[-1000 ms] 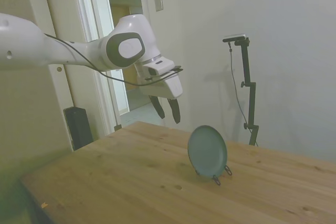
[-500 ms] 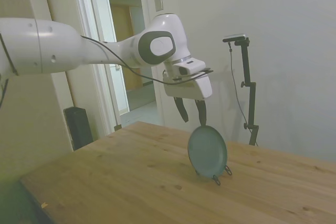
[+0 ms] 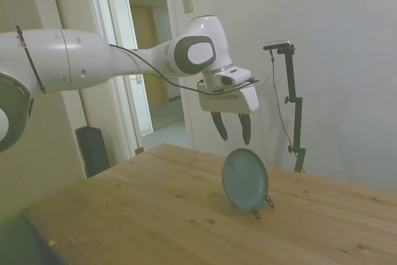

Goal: Unload the plate

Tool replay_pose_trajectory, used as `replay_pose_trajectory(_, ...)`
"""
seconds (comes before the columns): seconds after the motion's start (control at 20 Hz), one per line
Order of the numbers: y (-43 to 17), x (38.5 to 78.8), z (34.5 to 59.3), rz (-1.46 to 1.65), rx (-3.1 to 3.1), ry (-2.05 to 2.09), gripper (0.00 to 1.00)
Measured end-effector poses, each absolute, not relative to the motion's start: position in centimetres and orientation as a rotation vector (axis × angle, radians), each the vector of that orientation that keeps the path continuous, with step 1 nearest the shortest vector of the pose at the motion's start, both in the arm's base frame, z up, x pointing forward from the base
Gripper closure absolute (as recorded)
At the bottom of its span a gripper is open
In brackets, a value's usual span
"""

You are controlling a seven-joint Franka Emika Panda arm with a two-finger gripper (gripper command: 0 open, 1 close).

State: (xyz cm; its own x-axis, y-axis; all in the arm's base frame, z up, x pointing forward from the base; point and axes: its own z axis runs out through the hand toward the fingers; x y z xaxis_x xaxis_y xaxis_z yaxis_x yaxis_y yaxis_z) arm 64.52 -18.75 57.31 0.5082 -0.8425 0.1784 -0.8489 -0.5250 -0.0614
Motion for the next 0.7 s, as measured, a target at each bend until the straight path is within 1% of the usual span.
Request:
replay_pose_trajectory(0.15,-17.3,65.8,56.2,0.276,2.717,-1.476,0.00)
replay_pose_trajectory(0.35,-14.9,66.6,56.0,0.279,2.743,-1.428,0.00)
replay_pose_trajectory(0.7,-13.8,67.2,54.9,0.285,2.662,-1.407,0.00)
